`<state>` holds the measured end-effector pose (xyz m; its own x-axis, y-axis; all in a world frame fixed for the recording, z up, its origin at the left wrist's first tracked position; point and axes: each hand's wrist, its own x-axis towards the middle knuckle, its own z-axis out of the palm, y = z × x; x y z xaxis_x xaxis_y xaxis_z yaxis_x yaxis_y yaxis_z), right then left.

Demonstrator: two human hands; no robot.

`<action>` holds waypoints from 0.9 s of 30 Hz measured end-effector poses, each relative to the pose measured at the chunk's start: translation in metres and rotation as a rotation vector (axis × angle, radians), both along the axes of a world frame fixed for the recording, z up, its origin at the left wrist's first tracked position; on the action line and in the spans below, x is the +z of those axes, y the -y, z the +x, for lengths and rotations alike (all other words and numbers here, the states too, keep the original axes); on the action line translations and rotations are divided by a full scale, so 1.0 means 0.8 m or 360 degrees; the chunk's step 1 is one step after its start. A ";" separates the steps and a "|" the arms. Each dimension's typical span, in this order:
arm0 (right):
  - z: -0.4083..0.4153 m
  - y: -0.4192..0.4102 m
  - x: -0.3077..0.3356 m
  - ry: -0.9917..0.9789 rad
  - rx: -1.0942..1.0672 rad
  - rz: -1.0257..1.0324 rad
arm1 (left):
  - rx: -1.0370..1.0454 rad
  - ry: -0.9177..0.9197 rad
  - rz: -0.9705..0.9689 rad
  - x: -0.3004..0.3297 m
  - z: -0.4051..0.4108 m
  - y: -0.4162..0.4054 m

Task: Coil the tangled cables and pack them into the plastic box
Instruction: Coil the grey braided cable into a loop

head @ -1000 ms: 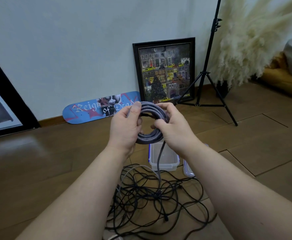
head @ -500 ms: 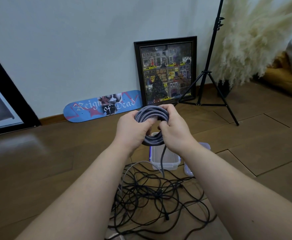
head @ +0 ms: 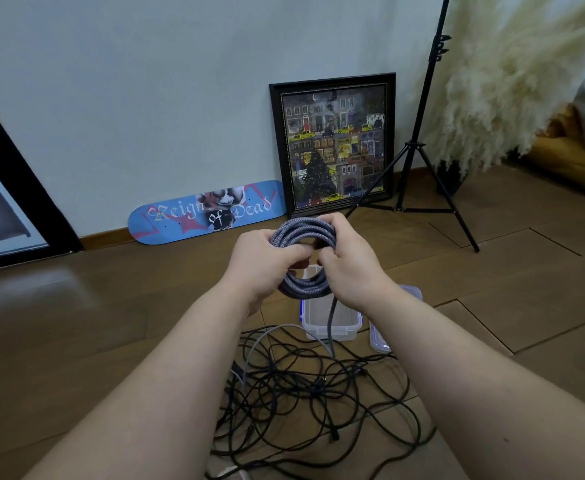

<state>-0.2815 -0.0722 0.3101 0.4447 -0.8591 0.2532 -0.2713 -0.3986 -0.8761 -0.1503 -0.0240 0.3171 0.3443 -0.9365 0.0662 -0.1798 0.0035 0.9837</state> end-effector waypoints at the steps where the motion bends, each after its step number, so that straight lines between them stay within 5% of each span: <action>1: 0.000 0.000 0.000 -0.0003 -0.0002 -0.0009 | 0.0009 0.0011 0.0007 0.001 0.000 0.001; 8: 0.000 -0.001 -0.001 -0.0011 0.0015 -0.0068 | 0.0007 0.0068 0.0037 0.000 0.003 0.003; 13: -0.001 0.003 0.002 0.0032 -0.0060 -0.0061 | -0.0173 -0.0159 -0.0105 -0.007 -0.004 -0.001; 21: 0.003 0.003 0.006 0.0189 -0.0157 0.0051 | 0.0092 -0.0534 -0.0340 -0.005 -0.030 0.007; 27: 0.003 -0.004 0.007 0.0361 -0.0022 0.0161 | 0.0083 -0.0489 -0.0404 -0.001 -0.022 0.008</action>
<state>-0.2794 -0.0686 0.3153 0.3746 -0.8906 0.2578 -0.0680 -0.3037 -0.9503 -0.1681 -0.0303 0.3165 0.4310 -0.8842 0.1800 0.1162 0.2522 0.9607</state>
